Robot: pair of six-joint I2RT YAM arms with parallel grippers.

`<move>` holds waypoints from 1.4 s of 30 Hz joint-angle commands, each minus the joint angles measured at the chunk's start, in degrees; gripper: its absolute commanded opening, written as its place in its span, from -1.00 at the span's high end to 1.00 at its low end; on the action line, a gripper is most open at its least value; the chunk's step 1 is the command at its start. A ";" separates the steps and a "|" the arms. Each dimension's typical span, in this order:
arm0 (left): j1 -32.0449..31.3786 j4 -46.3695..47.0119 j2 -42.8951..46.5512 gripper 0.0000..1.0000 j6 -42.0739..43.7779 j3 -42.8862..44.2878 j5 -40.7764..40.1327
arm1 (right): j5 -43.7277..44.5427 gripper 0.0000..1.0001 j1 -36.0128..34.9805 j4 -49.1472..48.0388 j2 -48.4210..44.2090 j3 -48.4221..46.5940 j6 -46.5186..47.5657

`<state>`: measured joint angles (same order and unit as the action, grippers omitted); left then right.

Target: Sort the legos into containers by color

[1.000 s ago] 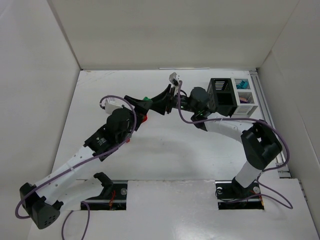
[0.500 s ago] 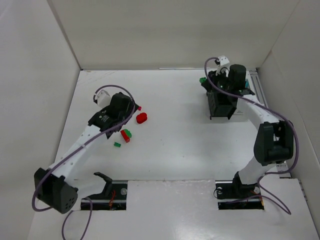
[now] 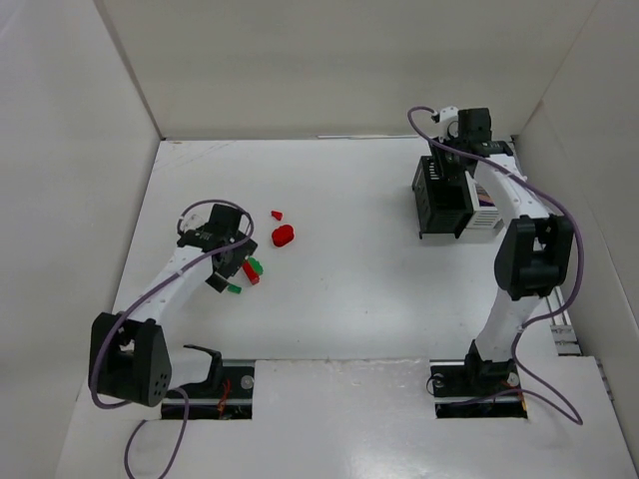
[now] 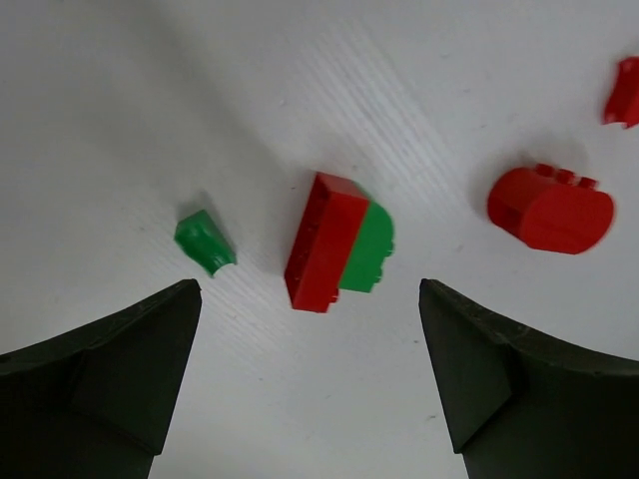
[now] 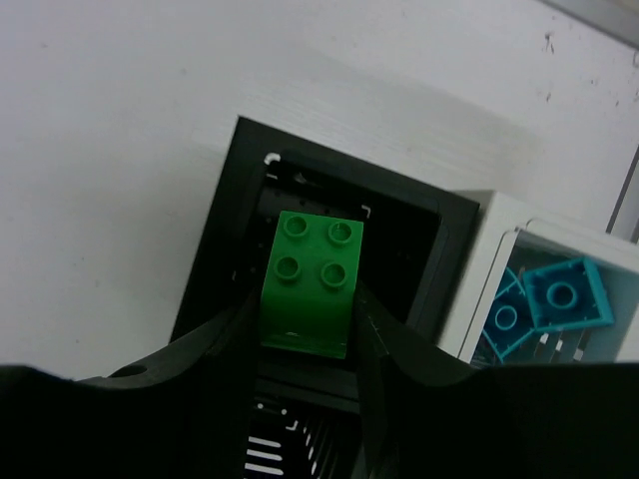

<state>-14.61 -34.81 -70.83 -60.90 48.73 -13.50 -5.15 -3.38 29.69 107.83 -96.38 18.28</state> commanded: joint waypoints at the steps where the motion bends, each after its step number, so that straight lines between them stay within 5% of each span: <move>1: 0.29 -1.76 -0.44 -0.76 -1.23 -2.41 1.11 | 4.97 0.99 0.39 3.62 -0.43 -3.64 1.49; 4: 0.29 -1.76 -1.76 -0.76 -2.38 -3.11 1.10 | 5.49 0.88 0.39 4.15 0.71 -3.64 1.49; 16: 1.87 -2.90 -1.24 -0.67 -4.66 -6.10 -0.57 | 3.65 -0.50 0.39 2.21 -4.02 -0.57 2.72; 42: 6.09 4.04 -2.29 0.12 -8.09 -12.87 -1.44 | 2.42 -0.53 0.39 -1.48 -14.93 9.19 2.20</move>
<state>-8.86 -32.03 -71.85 -68.66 36.34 -14.57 -2.13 -3.27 30.96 95.31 -87.81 21.19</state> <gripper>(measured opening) 0.449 0.765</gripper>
